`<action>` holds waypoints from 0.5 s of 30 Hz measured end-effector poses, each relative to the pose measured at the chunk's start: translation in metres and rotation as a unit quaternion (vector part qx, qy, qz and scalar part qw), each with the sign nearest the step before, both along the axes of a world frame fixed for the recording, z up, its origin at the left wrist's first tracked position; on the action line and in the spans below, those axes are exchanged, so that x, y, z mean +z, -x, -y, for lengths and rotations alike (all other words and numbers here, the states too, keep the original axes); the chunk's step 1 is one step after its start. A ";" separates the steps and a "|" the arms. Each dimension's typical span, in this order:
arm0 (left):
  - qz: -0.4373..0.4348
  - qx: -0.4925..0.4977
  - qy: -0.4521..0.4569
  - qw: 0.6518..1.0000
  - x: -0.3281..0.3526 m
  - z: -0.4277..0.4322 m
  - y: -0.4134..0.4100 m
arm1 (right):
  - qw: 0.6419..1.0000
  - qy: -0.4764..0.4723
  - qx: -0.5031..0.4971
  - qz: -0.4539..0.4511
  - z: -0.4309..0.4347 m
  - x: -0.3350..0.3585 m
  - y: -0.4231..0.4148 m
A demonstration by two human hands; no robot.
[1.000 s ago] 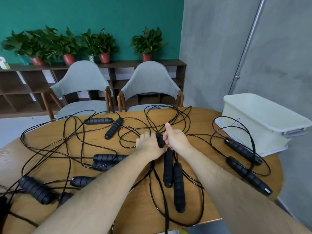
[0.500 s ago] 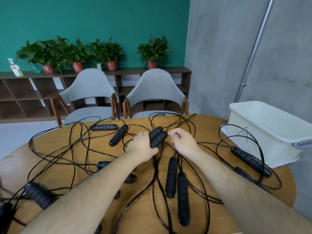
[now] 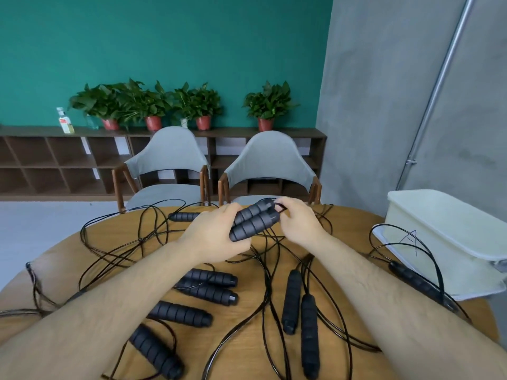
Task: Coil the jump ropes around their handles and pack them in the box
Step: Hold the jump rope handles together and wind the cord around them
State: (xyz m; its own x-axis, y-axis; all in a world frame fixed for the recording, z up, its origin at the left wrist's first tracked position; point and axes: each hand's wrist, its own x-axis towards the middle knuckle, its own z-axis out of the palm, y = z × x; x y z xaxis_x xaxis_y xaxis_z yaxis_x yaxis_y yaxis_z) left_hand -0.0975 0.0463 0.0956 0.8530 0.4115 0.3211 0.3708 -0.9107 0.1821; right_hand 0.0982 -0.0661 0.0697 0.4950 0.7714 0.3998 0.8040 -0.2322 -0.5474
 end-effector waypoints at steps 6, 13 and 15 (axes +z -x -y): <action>0.061 -0.033 0.052 0.996 -0.003 0.017 0.021 | 0.998 0.001 0.047 -0.047 0.019 0.027 0.026; 0.071 -0.010 0.055 0.996 0.010 0.002 0.042 | 0.976 -0.031 0.123 -0.176 0.022 0.041 0.036; 0.067 -0.004 0.074 0.995 0.010 -0.011 0.046 | 0.972 -0.033 0.130 -0.194 0.019 0.037 0.038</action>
